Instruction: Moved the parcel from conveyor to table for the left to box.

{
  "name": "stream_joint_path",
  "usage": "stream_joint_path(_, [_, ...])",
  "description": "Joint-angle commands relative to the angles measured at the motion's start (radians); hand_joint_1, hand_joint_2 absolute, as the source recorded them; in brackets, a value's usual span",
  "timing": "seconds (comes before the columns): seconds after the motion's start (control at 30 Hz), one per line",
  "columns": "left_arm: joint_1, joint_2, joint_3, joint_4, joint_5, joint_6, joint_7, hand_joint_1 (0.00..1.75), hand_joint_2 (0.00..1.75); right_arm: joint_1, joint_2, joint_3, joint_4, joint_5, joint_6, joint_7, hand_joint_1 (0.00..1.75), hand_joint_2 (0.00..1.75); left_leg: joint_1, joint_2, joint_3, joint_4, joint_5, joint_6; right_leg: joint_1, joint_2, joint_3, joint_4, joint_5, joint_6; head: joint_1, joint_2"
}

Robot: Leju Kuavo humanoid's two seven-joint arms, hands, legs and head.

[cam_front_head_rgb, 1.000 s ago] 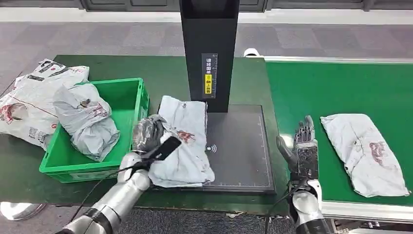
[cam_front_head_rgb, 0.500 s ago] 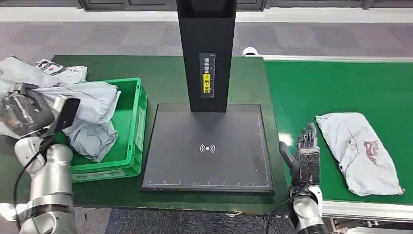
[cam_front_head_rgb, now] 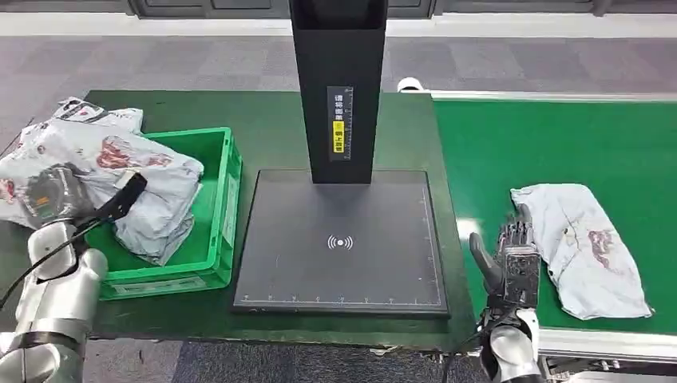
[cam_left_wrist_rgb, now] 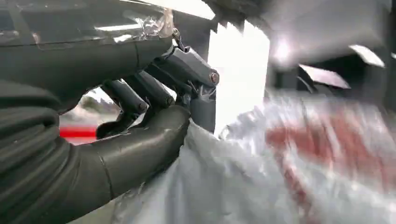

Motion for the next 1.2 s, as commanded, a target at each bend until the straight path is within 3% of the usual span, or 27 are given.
stream_joint_path(0.03, [-0.002, -0.009, -0.341, 0.151, 0.167, -0.135, -0.177, 1.75, 1.75, 0.021, 0.003, -0.114, -0.043, 0.011, 0.041, 0.01, 0.0, 1.75, -0.001, -0.004, 0.001, -0.002, 0.0, 0.001, -0.001, -0.004, 0.003, -0.001, -0.001, 0.001, 0.0, 0.0])
stream_joint_path(0.23, [0.044, 0.02, -0.443, 0.083, 0.359, -0.306, -0.313, 1.75, 1.75, 0.018, 0.003, -0.118, -0.046, 0.022, 0.058, 0.011, 0.0, 1.75, -0.001, -0.003, 0.003, -0.002, 0.0, 0.001, -0.002, -0.003, 0.004, -0.002, -0.001, 0.001, 0.0, 0.0])
stream_joint_path(0.3, [0.033, 0.031, -0.487, 0.092, 0.352, -0.336, -0.256, 1.75, 1.75, 0.018, 0.002, -0.118, -0.052, 0.027, 0.064, 0.02, 0.0, 1.75, -0.001, -0.003, 0.003, -0.002, 0.0, 0.002, -0.001, -0.004, 0.004, -0.002, -0.001, 0.001, 0.0, 0.0])
stream_joint_path(0.33, [0.025, 0.028, -0.489, 0.103, 0.334, -0.307, -0.196, 0.02, 1.75, 0.016, 0.003, -0.117, -0.052, 0.032, 0.066, 0.024, 0.0, 1.75, -0.002, -0.003, 0.001, -0.002, 0.0, 0.002, -0.002, -0.004, 0.003, -0.001, -0.001, 0.001, 0.0, 0.0])
stream_joint_path(0.43, [-0.053, -0.016, -0.436, 0.211, 0.339, -0.169, 0.013, 0.0, 1.75, 0.016, 0.012, -0.111, -0.06, 0.059, 0.07, 0.052, 0.0, 1.75, -0.001, -0.004, 0.004, -0.003, 0.0, 0.002, -0.001, -0.006, 0.006, -0.003, -0.001, 0.001, 0.0, 0.0])
stream_joint_path(0.5, [-0.086, -0.058, -0.286, 0.209, 0.502, -0.03, 0.014, 0.0, 1.75, 0.018, 0.016, -0.104, -0.062, 0.087, 0.047, 0.072, 0.0, 1.75, -0.001, -0.006, 0.003, -0.001, 0.0, 0.002, -0.001, -0.007, 0.007, 0.0, -0.002, 0.001, 0.0, 0.0])
stream_joint_path(0.57, [-0.095, -0.083, -0.169, 0.154, 0.685, 0.02, -0.07, 0.0, 1.75, 0.012, 0.009, -0.089, -0.048, 0.113, 0.028, 0.091, 0.0, 1.75, -0.001, -0.006, 0.003, -0.001, 0.001, 0.002, -0.001, -0.008, 0.006, -0.001, -0.002, 0.001, 0.0, 0.0])
stream_joint_path(0.6, [-0.092, -0.086, -0.124, 0.112, 0.782, 0.026, -0.114, 0.0, 1.75, 0.006, 0.003, -0.078, -0.034, 0.124, 0.02, 0.094, 0.0, 0.0, -0.001, -0.007, 0.003, -0.002, 0.002, 0.002, -0.001, -0.009, 0.007, -0.001, -0.001, 0.001, 0.0, 0.0])
stream_joint_path(0.7, [-0.083, -0.074, -0.13, 0.091, 0.795, 0.014, -0.108, 0.0, 1.75, 0.001, 0.002, -0.075, -0.023, 0.123, 0.015, 0.092, 0.0, 0.0, 0.001, -0.005, 0.002, -0.001, 0.003, 0.001, 0.001, -0.007, 0.005, -0.002, 0.0, 0.0, 0.0, 0.0])
stream_joint_path(0.8, [-0.072, -0.12, -0.034, 0.001, 1.095, 0.058, -0.269, 0.0, 1.75, -0.014, -0.006, -0.061, 0.005, 0.122, 0.005, 0.089, 0.0, 0.0, 0.0, -0.004, 0.003, -0.001, 0.002, 0.0, 0.001, -0.005, 0.005, -0.001, 0.001, 0.0, 0.0, 0.0])
stream_joint_path(0.83, [-0.065, -0.135, -0.01, -0.043, 1.199, 0.036, -0.305, 0.0, 1.75, -0.026, -0.008, -0.057, 0.025, 0.124, 0.001, 0.085, 0.0, 1.75, 0.001, -0.005, 0.002, 0.0, 0.002, 0.0, 0.001, -0.006, 0.005, -0.001, 0.001, 0.0, 0.0, 0.0])
stream_joint_path(0.97, [0.002, -0.162, -0.032, -0.173, 1.39, 0.084, -0.409, 0.0, 1.75, -0.073, 0.004, -0.059, 0.098, 0.151, -0.021, 0.084, 0.0, 1.75, 0.001, -0.003, 0.003, -0.001, 0.002, 0.0, 0.001, -0.003, 0.005, -0.002, 0.001, 0.0, 0.0, 0.0])
stream_joint_path(1.1, [0.044, -0.181, -0.071, -0.23, 1.457, 0.08, -0.428, 0.0, 1.75, -0.084, 0.001, -0.071, 0.127, 0.158, -0.018, 0.084, 0.0, 1.75, 0.0, -0.003, 0.004, -0.002, 0.002, 0.0, 0.0, -0.003, 0.006, -0.002, 0.001, 0.0, 0.0, 0.0])
stream_joint_path(1.2, [0.076, -0.187, -0.129, -0.274, 1.549, -0.053, -0.397, 0.0, 1.75, -0.088, -0.004, -0.102, 0.145, 0.168, -0.026, 0.095, 0.0, 1.75, 0.0, -0.004, 0.003, -0.002, 0.002, 0.0, 0.0, -0.004, 0.006, -0.002, 0.001, 0.0, 0.0, 0.0])
